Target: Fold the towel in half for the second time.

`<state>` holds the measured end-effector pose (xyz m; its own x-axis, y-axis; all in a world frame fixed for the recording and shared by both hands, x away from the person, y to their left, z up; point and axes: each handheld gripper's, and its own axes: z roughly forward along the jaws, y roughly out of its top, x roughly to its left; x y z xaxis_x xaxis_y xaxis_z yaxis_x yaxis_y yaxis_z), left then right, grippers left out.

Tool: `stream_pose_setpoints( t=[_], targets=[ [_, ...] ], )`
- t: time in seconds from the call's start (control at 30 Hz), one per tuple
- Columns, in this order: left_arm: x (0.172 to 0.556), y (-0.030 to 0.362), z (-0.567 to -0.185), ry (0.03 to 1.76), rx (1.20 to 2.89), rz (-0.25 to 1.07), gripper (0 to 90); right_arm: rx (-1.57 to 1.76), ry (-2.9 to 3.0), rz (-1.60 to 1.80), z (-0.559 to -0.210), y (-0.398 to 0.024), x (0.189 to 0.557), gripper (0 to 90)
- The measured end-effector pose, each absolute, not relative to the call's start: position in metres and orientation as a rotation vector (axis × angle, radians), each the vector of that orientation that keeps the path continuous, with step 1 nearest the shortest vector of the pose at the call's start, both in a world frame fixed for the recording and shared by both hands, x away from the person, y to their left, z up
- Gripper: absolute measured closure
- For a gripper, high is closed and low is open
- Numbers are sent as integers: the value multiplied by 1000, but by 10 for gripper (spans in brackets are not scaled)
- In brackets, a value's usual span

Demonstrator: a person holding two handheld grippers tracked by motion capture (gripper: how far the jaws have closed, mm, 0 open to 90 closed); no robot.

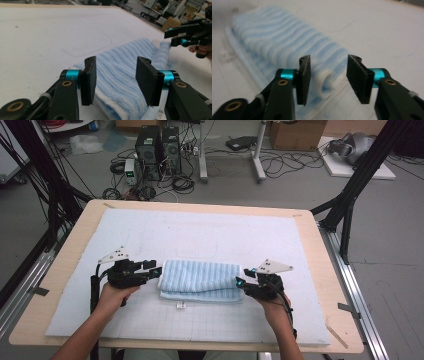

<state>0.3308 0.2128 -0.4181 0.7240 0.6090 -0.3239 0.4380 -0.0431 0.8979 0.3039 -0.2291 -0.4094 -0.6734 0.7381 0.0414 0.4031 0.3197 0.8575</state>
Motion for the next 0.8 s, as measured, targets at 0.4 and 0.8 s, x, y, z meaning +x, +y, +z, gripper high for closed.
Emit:
stream_pose_setpoints(
  t=[0.4, 0.8],
  targets=[
    [345, 185, -431, 867, 1816, 169, 566, 1073, 2286, 1174, -421, -204, 334, 501],
    [329, 169, -447, 850, 1974, 127, 624, 1017, 2433, 1123, -438, -194, 318, 549]
  ],
)
